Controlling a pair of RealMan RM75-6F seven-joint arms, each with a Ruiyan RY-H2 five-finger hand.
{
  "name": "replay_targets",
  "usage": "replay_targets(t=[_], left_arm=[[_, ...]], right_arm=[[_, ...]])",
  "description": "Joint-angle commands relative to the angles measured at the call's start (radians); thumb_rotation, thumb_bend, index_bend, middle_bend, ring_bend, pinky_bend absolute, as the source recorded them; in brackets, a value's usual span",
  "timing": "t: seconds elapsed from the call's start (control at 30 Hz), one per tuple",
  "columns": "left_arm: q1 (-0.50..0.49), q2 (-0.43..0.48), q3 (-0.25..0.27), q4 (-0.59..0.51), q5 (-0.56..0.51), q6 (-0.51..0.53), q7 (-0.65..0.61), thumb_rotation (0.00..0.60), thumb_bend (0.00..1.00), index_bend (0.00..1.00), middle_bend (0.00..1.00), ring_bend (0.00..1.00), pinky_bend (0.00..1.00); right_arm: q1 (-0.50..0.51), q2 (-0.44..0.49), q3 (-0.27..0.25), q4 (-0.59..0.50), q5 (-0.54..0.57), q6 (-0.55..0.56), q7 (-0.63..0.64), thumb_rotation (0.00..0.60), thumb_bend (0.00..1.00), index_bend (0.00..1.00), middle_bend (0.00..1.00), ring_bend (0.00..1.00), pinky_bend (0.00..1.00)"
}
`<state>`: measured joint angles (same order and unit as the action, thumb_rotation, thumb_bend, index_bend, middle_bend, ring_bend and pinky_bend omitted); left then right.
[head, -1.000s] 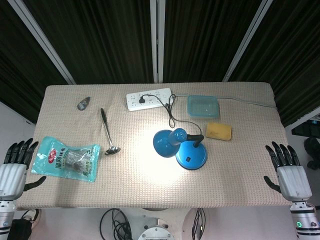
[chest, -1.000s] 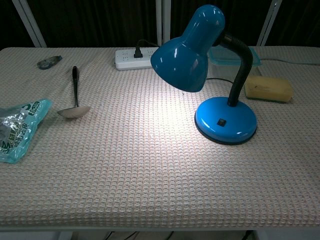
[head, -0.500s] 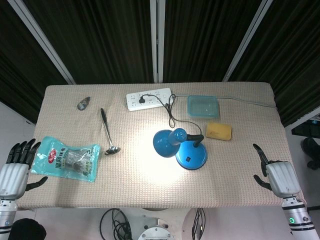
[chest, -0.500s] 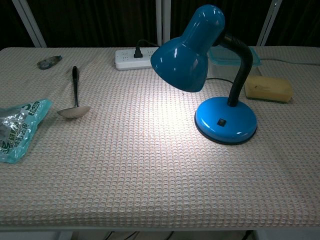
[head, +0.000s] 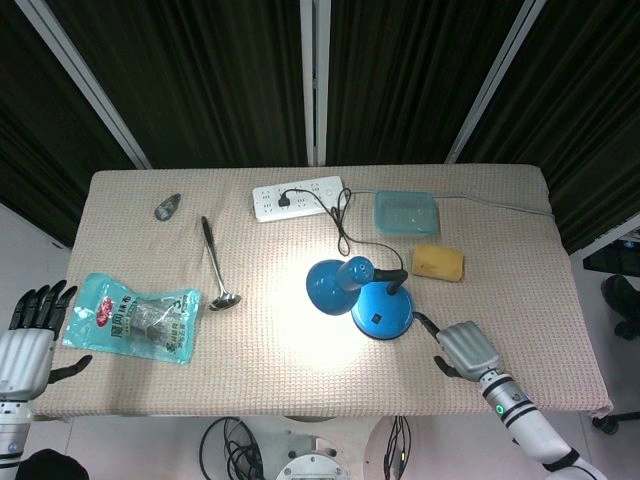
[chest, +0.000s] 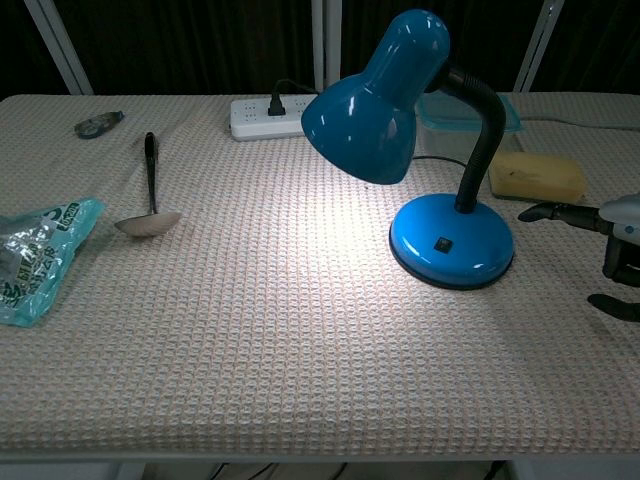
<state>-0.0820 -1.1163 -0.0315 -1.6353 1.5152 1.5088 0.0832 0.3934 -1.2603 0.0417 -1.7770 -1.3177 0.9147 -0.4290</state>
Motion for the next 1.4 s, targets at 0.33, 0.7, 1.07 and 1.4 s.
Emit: replay_targets(t=[0.33,0.7,1.07,1.4], left_arm=[[-0.005,-0.004,-0.006,0.016,-0.013,-0.015,-0.021,0.600,0.06,0.00,0.00,0.00,0.00],[-0.001,-0.007,-0.004,0.034,-0.013,-0.012,-0.047,0.600,0.06,0.00,0.00,0.00,0.00],[-0.004,-0.009,-0.007,0.037,-0.016,-0.016,-0.040,0.600,0.06,0.00,0.00,0.00,0.00],[-0.004,-0.008,-0.007,0.036,-0.017,-0.017,-0.044,0.600,0.06,0.00,0.00,0.00,0.00]], right_arm=[[0.117,-0.053,0.014,-0.035,0.133,-0.078,-0.102,0.600,0.45,0.00,0.96,0.96,0.93],[0.166,-0.083,-0.015,-0.016,0.222,-0.066,-0.160,0.600,0.46,0.00,0.96,0.96,0.93],[0.202,-0.093,-0.040,-0.013,0.278,-0.058,-0.174,0.600,0.46,0.00,0.96,0.96,0.93],[0.218,-0.092,-0.056,-0.007,0.285,-0.054,-0.136,0.600,0.46,0.00,0.96,0.96,0.93]])
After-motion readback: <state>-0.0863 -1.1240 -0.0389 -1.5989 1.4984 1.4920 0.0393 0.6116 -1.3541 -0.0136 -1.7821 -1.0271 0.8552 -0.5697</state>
